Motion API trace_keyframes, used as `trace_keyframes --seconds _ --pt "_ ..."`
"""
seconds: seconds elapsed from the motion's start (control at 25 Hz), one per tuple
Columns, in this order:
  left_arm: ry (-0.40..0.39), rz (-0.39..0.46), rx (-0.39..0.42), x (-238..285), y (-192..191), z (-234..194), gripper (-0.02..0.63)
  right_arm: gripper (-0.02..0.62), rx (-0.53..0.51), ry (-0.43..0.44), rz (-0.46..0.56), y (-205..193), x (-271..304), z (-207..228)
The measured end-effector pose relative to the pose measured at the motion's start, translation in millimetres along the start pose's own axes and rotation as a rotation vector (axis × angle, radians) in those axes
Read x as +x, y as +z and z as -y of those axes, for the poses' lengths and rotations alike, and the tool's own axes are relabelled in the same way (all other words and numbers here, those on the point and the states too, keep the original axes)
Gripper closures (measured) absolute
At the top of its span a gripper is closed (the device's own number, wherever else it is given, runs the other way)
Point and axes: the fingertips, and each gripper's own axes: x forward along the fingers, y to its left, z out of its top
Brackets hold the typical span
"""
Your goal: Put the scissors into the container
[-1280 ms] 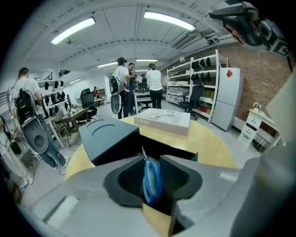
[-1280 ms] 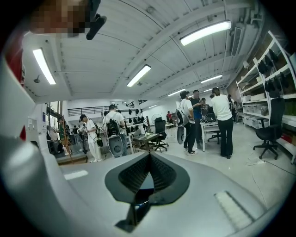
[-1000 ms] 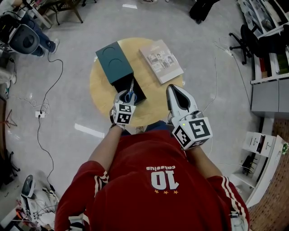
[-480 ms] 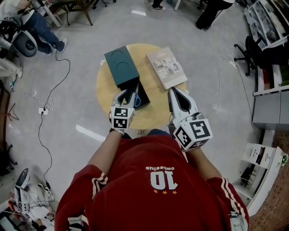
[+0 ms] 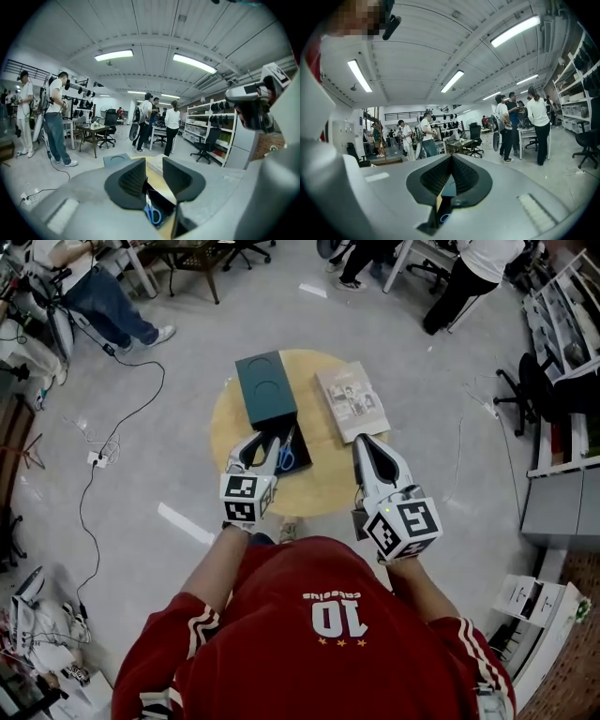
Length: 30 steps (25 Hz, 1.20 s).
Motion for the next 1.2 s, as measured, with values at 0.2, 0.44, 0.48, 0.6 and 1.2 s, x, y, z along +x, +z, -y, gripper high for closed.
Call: trace_keyframes --seconds 0.2,0.44,0.48,0.6,1.2 --pt "0.03 0.057 -0.005 -28 25 13 0.485 0.607 -0.017 0.033 0.01 8 -17 0" --pt "0.053 0.152 0.0 -65 64 36 0.495 0.607 -0.018 0.063 0.031 13 -37 -3" --pt "0.054 0.168 0.007 -72 71 41 0.495 0.607 -0.018 0.065 0.035 14 -40 -3" --pt "0.057 0.215 0.032 -91 88 56 0.497 0.607 -0.019 0.065 0.05 16 -51 -3" --pt "0.069 0.334 0.078 -160 120 98 0.604 0.607 -0.028 0.071 0.078 10 -97 -16"
